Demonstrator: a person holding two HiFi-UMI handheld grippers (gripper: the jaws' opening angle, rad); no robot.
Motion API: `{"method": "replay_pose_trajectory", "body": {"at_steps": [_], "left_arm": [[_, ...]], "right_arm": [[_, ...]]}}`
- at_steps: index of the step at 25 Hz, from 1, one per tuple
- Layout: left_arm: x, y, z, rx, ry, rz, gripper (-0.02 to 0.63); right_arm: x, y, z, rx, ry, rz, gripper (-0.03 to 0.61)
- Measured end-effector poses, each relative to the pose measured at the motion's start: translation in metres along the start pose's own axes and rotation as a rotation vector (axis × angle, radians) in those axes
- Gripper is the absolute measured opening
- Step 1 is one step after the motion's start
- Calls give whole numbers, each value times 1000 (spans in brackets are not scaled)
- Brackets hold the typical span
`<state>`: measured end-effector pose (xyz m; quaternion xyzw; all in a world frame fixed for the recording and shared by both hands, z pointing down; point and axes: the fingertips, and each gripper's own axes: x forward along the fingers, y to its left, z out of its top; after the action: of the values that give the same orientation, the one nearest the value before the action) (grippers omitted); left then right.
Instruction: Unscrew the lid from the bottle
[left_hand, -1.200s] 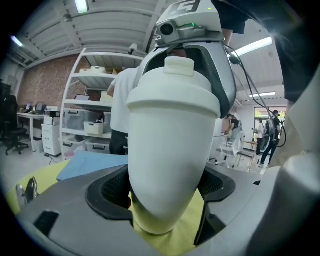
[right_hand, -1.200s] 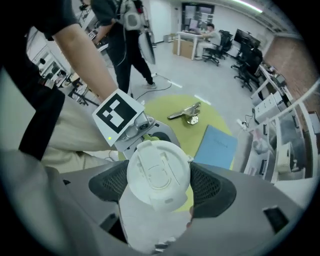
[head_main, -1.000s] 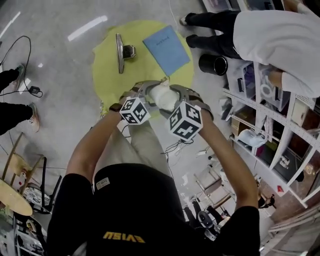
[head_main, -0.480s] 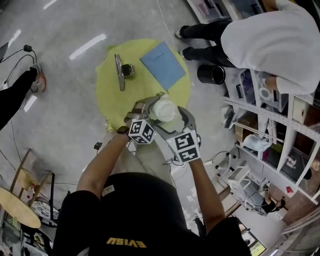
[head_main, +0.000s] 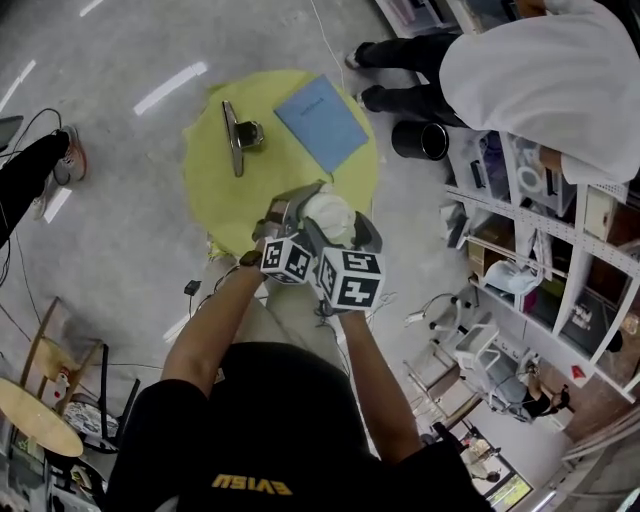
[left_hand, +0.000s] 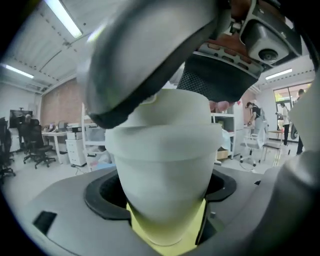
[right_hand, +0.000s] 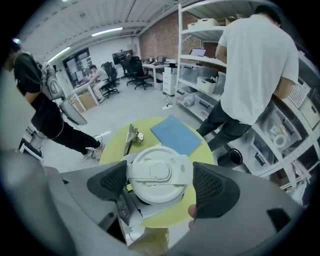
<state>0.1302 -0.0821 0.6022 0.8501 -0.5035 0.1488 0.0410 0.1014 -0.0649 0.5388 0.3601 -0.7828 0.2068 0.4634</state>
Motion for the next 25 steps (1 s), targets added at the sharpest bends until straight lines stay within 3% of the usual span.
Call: {"method": "replay_pose_trajectory", "body": {"at_steps": [15,21,25], "left_arm": [[1,2,0,-31,-31,-50,430],[-1,-1,0,-22,-32,-102,430],[0,-1,0,-18,-35,-109,430]], "right_arm": [[2,2,3,-69,14,39,403],[-4,4,-4,-213,24,86,371],[-5,-1,-7,-252,29,139,354]]}}
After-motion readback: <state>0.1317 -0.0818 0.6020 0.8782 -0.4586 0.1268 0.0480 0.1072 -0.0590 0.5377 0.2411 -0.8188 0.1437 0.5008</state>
